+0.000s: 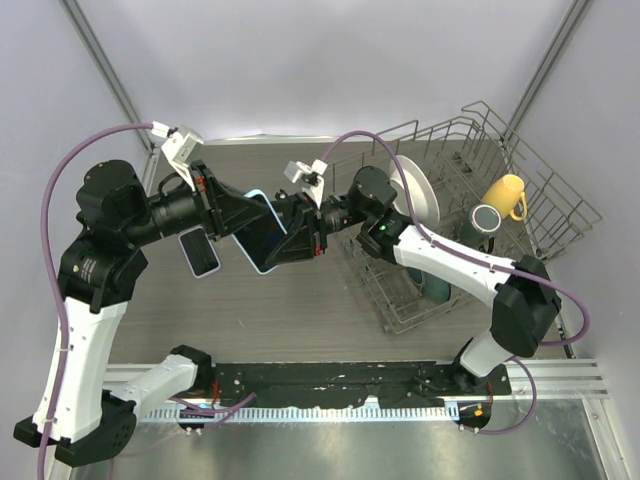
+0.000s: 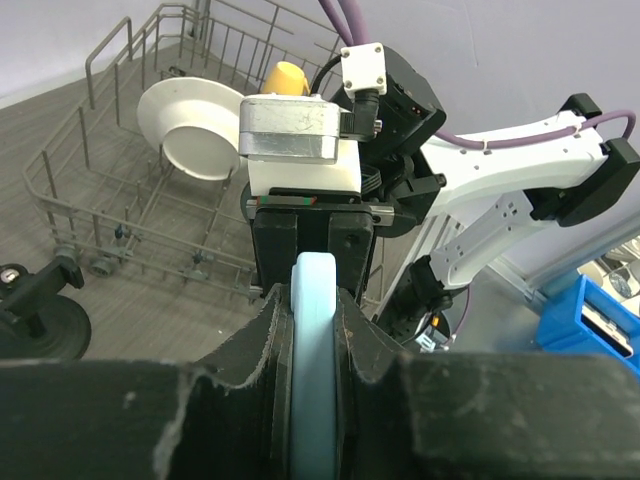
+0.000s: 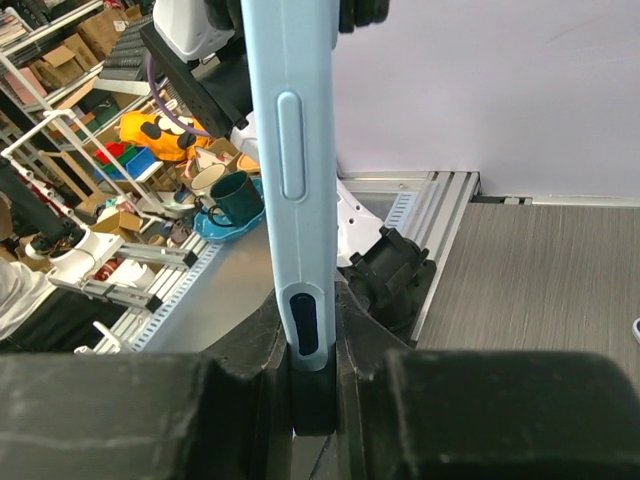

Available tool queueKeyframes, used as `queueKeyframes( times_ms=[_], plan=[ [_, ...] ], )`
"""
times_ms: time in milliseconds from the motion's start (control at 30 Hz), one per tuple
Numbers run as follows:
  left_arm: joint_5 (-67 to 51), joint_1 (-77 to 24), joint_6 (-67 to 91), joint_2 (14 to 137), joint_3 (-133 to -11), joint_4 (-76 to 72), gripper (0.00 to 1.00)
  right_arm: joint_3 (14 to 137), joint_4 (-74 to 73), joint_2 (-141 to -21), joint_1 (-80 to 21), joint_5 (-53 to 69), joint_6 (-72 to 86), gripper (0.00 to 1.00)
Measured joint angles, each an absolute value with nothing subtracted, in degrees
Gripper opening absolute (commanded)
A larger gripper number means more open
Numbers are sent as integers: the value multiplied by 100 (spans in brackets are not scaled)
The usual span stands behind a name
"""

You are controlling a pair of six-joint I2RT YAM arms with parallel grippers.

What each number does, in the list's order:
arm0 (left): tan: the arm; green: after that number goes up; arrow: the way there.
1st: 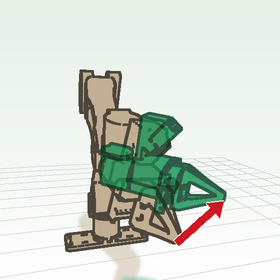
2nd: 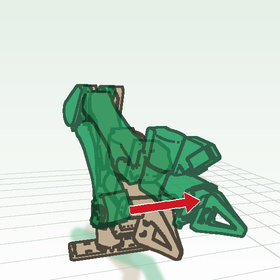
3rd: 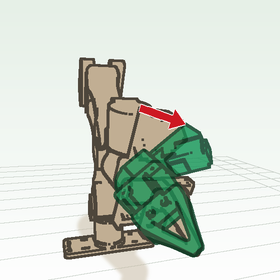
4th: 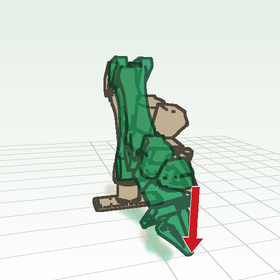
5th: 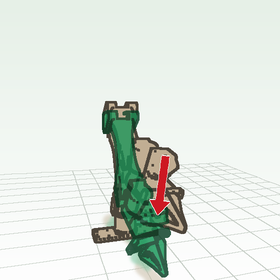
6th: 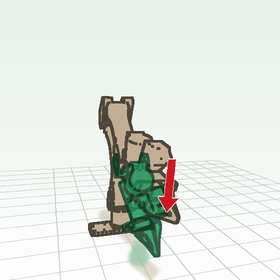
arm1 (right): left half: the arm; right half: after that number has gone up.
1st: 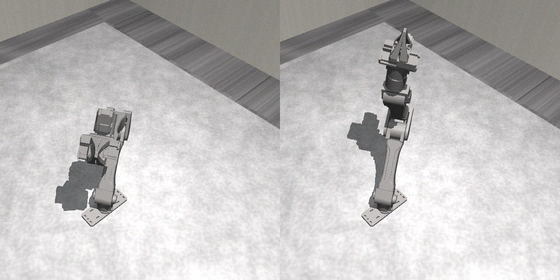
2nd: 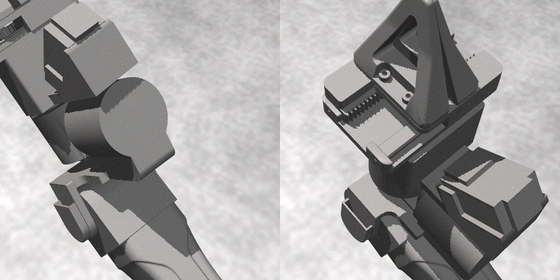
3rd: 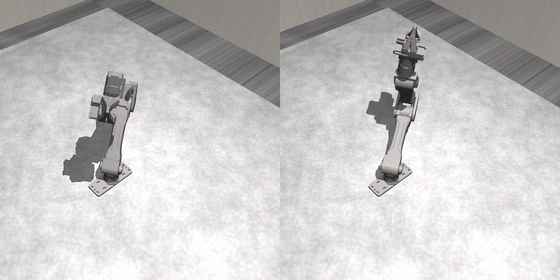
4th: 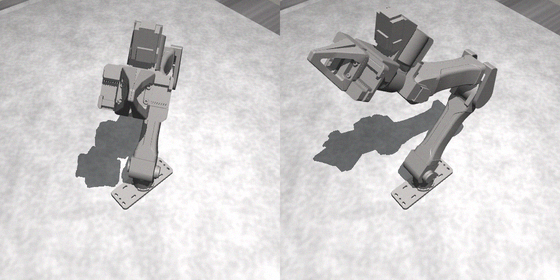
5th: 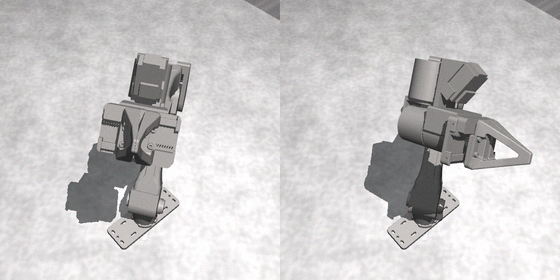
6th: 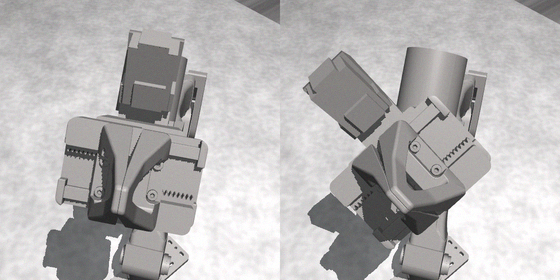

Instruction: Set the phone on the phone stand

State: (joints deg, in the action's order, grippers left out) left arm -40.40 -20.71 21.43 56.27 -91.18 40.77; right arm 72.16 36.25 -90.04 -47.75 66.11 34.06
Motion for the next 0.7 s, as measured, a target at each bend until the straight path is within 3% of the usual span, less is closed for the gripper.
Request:
queueKeyframes(
  times_ms=[33, 167, 500, 600, 700],
  plan=[
    [-4053, -2071, 2130, 5627, -9115, 4093, 11, 7201, 3636, -9004, -4764, 6635, 3417, 0],
    [-4187, -2071, 2056, 5631, -9105, 4139, 29, 7105, 3809, -8997, -4751, 6709, 3470, 0],
    [-4595, -2071, 1925, 5701, -9122, 4239, 32, 6971, 4213, -8997, -4683, 6958, 3752, 0],
    [-4591, -2071, 1855, 5741, -9150, 4311, 27, 6958, 4246, -9000, -4659, 6954, 3874, 0],
    [-4523, -2071, 1796, 5760, -9150, 4318, 9, 6954, 4329, -9011, -4644, 6954, 4027, 0]
  ],
)
